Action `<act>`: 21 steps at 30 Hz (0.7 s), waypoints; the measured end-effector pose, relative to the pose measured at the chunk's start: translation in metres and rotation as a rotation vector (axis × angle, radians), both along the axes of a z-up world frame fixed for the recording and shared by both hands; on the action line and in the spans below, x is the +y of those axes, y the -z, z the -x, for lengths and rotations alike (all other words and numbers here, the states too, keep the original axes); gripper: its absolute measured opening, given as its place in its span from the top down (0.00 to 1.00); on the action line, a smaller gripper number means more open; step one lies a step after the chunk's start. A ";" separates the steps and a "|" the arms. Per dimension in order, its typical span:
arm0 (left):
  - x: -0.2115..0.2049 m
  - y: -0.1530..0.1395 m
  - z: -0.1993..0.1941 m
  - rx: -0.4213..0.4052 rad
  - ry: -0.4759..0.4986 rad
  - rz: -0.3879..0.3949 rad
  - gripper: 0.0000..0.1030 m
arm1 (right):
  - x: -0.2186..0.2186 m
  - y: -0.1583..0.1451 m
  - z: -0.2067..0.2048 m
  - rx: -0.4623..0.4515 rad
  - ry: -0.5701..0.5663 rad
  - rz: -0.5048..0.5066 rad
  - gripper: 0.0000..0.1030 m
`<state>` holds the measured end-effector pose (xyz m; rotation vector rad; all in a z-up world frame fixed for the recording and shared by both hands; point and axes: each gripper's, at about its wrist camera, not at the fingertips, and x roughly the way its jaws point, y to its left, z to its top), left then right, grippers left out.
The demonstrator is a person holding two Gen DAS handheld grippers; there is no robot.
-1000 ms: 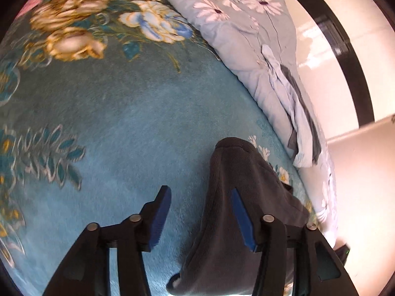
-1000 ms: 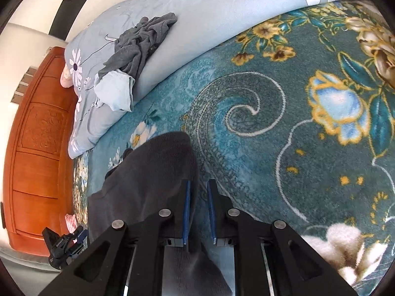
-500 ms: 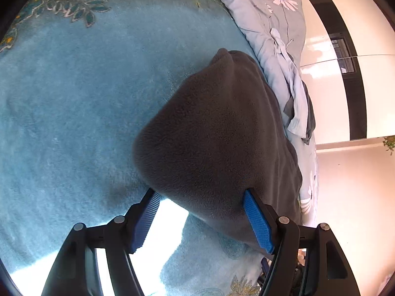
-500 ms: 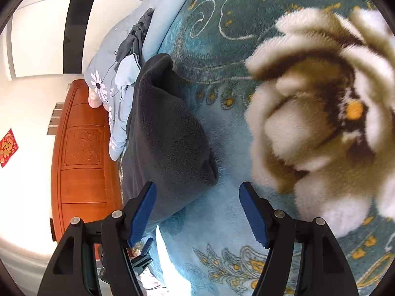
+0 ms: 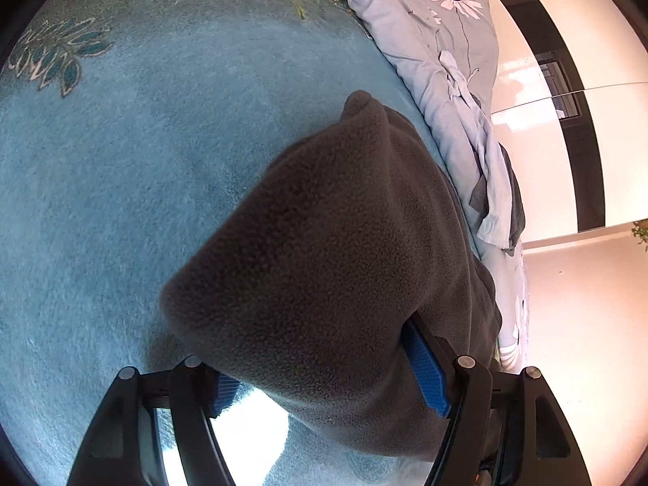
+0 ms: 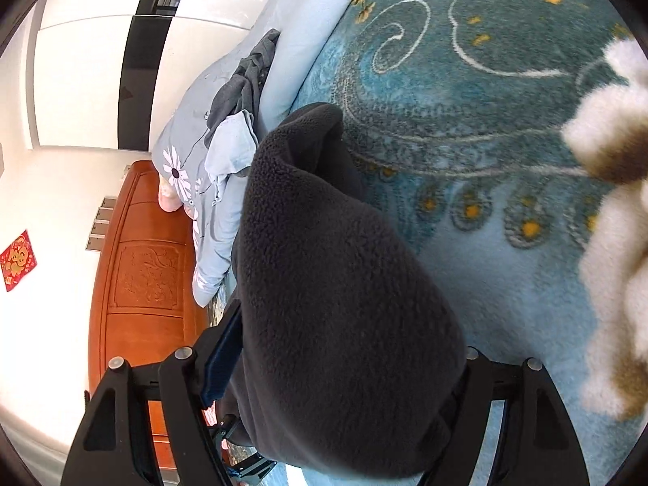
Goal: Fold clothes
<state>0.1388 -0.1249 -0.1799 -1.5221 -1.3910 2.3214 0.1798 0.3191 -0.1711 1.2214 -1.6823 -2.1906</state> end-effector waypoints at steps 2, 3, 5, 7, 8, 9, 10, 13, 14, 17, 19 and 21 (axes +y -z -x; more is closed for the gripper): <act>0.000 -0.002 -0.002 -0.017 -0.013 0.011 0.30 | -0.001 -0.002 0.003 -0.010 0.002 0.005 0.28; 0.001 -0.005 -0.004 -0.024 -0.020 0.022 0.32 | -0.002 -0.003 0.005 -0.015 0.003 0.008 0.31; 0.002 -0.010 -0.010 -0.037 -0.037 0.036 0.43 | -0.003 -0.005 0.009 -0.024 0.005 0.013 0.42; 0.002 -0.016 -0.018 -0.044 -0.057 0.040 0.53 | -0.005 -0.007 0.012 -0.034 0.007 0.018 0.49; 0.002 -0.021 -0.022 -0.045 -0.063 0.045 0.57 | -0.005 -0.008 0.014 -0.039 0.008 0.021 0.52; 0.003 -0.025 -0.027 -0.044 -0.065 0.055 0.58 | -0.006 -0.009 0.015 -0.043 0.008 0.024 0.53; 0.004 -0.030 -0.031 -0.045 -0.064 0.064 0.60 | -0.004 -0.012 0.009 -0.044 0.001 0.028 0.54; 0.006 -0.041 -0.054 -0.055 -0.062 0.064 0.61 | 0.000 -0.020 -0.009 -0.045 -0.022 0.042 0.55; 0.007 -0.044 -0.065 -0.059 -0.061 0.056 0.61 | 0.001 -0.022 -0.015 -0.046 -0.029 0.046 0.55; 0.010 -0.050 -0.107 -0.077 -0.040 0.025 0.61 | 0.006 -0.030 -0.033 -0.049 -0.053 0.059 0.55; 0.013 -0.052 -0.137 -0.094 -0.023 0.005 0.61 | 0.012 -0.036 -0.054 -0.065 -0.090 0.053 0.55; 0.017 -0.046 -0.156 -0.115 -0.018 -0.024 0.61 | 0.019 -0.036 -0.077 -0.081 -0.124 0.028 0.55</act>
